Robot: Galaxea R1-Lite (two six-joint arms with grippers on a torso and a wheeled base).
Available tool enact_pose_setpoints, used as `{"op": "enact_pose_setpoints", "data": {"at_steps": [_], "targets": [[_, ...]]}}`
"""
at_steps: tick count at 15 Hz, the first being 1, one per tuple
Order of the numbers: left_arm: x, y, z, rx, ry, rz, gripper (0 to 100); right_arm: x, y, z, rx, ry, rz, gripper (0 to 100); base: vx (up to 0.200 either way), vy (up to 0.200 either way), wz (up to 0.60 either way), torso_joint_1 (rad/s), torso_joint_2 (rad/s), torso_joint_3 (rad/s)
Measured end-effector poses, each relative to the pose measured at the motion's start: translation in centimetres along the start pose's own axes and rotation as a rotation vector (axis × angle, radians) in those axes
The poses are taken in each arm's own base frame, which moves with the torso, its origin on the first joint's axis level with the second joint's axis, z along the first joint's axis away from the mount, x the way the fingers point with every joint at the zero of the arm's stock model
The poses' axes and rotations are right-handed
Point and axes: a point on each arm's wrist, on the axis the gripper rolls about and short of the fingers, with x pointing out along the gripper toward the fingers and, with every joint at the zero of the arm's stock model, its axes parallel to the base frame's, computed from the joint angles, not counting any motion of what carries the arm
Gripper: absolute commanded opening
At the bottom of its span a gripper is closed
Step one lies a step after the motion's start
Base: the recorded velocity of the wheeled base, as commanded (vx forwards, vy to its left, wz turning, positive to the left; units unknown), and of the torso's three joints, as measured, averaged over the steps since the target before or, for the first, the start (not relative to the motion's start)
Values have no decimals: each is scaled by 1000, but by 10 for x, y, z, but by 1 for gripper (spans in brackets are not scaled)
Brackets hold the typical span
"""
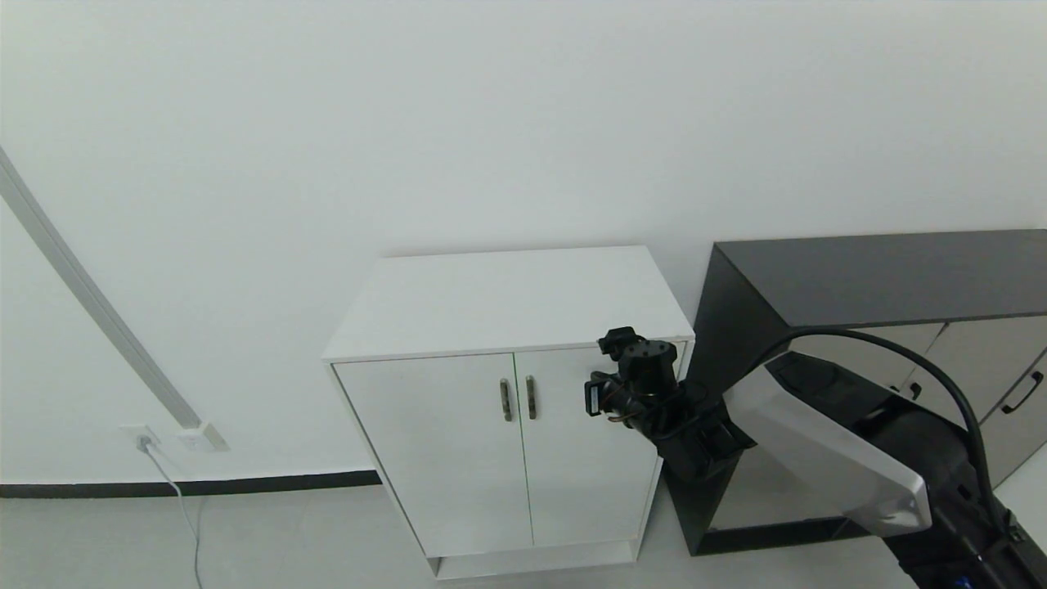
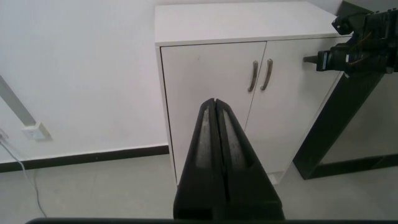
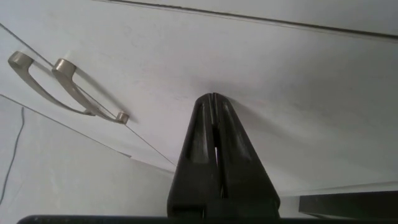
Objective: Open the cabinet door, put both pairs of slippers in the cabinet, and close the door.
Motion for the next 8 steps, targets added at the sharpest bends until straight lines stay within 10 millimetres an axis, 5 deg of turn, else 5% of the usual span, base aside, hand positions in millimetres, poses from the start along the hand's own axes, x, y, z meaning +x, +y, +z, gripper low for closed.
{"op": "enact_pose_setpoints", "data": {"at_steps": [8], "targets": [[0, 0, 0, 0, 0, -1, 0, -18, -5, -6, 1, 2, -10, 0, 0, 0, 0, 0, 0, 0]]}}
